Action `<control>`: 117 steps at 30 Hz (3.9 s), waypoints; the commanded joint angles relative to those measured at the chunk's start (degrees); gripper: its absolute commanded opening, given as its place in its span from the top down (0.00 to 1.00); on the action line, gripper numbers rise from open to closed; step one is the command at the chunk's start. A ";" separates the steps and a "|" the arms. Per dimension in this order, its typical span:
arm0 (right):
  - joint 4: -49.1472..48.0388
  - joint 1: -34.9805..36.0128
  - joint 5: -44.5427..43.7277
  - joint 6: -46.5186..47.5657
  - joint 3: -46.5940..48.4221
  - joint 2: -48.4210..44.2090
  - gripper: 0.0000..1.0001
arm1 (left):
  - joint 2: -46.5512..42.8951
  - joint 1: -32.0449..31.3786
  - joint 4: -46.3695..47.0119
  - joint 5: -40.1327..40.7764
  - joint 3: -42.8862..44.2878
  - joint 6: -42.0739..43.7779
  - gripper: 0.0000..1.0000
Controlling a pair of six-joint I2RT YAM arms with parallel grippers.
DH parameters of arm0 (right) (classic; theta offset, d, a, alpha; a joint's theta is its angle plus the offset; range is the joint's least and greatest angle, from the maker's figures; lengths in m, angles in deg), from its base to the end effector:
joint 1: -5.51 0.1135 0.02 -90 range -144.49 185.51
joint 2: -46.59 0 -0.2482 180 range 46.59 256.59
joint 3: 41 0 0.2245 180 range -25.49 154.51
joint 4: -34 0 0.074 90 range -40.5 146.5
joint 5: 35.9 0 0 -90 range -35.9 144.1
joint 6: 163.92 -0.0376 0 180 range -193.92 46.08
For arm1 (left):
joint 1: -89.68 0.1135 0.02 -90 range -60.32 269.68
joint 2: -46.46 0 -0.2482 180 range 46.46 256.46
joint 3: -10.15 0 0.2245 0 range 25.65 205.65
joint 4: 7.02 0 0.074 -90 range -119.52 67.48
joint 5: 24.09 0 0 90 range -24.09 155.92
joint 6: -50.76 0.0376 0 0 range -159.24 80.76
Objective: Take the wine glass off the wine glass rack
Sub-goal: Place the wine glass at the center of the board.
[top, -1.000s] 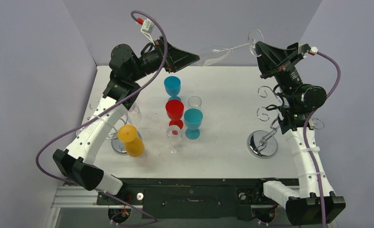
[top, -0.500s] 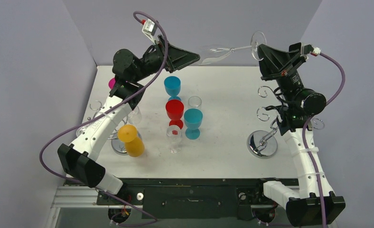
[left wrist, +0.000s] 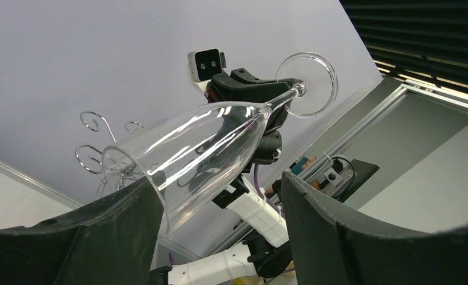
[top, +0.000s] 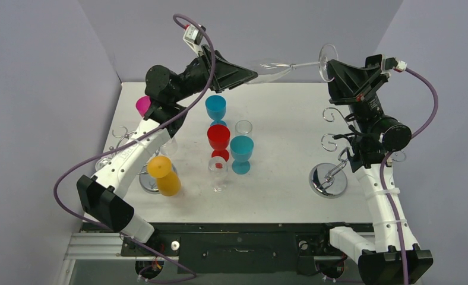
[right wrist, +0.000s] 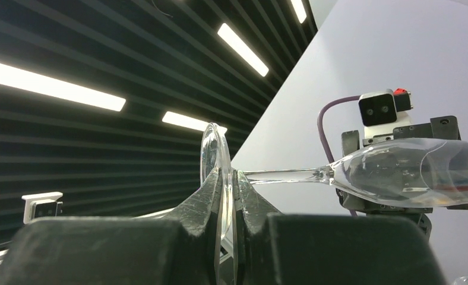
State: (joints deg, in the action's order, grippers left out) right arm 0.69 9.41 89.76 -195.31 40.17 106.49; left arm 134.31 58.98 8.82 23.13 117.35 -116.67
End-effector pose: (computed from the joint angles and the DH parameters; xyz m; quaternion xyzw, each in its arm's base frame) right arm 0.1635 0.0331 0.4949 0.0962 0.3996 0.8482 0.3340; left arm 0.2497 -0.1779 0.4945 0.1273 0.5218 -0.7678 0.3492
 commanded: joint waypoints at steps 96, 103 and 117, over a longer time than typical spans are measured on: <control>110.51 -0.03 -34.26 76.63 60.37 13.98 0.36 | 5.50 -36.76 -98.21 53.69 20.55 51.89 1.00; 111.70 -0.24 -35.47 77.42 58.94 12.10 0.36 | 10.59 -37.15 -94.71 53.35 16.73 52.61 1.00; 110.27 -0.56 -35.09 77.35 53.32 8.22 0.36 | 16.17 -35.93 -89.42 53.03 13.85 52.42 1.00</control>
State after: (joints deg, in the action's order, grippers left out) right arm 112.53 8.93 55.38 -119.09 94.45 115.75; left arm 150.22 22.37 -84.91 75.78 130.46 -64.87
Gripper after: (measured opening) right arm 0.640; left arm 0.140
